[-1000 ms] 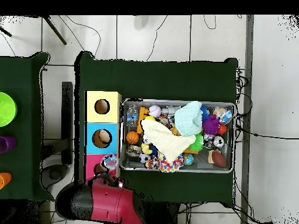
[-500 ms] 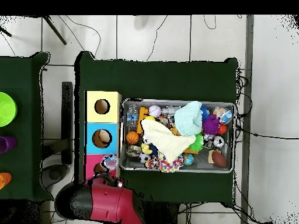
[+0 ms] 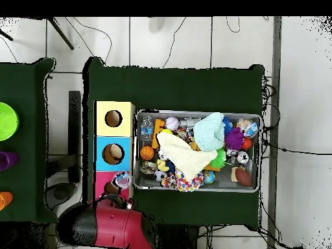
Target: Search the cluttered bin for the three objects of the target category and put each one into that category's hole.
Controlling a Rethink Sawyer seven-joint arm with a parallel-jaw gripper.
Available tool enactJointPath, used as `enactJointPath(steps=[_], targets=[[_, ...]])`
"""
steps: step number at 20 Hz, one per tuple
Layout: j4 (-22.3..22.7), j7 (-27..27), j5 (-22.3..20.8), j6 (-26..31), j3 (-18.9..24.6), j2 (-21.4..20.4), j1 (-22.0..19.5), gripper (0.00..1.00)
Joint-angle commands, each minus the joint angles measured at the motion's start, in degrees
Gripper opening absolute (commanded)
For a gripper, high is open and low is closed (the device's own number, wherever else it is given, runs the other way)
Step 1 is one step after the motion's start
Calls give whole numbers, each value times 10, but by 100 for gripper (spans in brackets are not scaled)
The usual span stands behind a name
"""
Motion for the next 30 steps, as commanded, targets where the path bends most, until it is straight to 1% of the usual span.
enactJointPath(steps=[1,13,17,22,25,30], targets=[[36,127,27,-9,40,10,-6,100],[44,133,38,-34,50,20,-4,100],[57,127,42,-55,61,23,-13,100],[67,132,55,-72,68,28,-13,100],[63,136,60,-69,64,31,-3,100],[62,135,68,-71,65,35,-1,100]])
